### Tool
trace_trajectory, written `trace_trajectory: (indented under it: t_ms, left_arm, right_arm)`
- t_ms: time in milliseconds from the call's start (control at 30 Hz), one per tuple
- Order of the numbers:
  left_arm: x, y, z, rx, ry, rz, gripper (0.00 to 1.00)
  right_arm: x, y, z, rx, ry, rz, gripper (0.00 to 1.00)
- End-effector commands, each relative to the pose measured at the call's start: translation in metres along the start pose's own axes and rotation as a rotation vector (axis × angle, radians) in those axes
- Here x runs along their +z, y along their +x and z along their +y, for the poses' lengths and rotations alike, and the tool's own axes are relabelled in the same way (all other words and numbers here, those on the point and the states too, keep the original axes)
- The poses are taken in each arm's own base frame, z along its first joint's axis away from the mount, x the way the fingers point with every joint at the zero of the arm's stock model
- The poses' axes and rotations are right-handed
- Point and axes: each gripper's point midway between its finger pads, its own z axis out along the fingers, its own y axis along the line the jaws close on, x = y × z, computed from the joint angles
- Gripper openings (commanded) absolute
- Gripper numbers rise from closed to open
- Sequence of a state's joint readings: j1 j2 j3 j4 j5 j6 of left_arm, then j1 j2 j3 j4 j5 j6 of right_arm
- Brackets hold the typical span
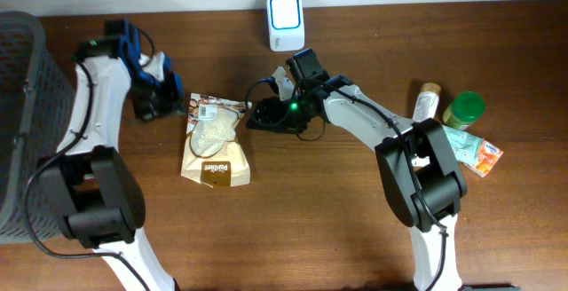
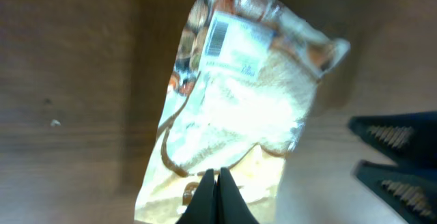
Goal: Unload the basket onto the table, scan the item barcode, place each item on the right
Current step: 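Reach the left gripper to the rice bag and the right toward it, then grasp the rice bag edges with both grippers and lift it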
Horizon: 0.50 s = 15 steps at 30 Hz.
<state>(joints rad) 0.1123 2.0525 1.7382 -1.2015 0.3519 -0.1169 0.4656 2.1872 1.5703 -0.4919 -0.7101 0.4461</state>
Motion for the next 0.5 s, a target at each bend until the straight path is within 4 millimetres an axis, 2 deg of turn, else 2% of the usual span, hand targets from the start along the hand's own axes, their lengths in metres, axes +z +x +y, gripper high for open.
trace_trajectory:
  t_ms: [0,167,333,467]
  left_arm:
    - [0.031,0.015,0.003,0.077,0.051,0.042,0.00]
    - [0.057,0.013,0.002,0.148,0.034,0.009,0.00]
    - [0.074,0.008,0.013,0.162,-0.001,-0.034,0.00]
    - [0.083,0.008,0.035,0.082,-0.100,-0.057,0.00]
  right_arm:
    - [0.004,0.003,-0.003,0.013,-0.011,0.014,0.69]
    - [0.004,0.002,-0.002,0.011,-0.012,0.012,0.69]
    - [0.004,0.002,-0.001,0.008,-0.016,0.012,0.69]
    - [0.004,0.002,-0.001,0.008,-0.016,0.012,0.69]
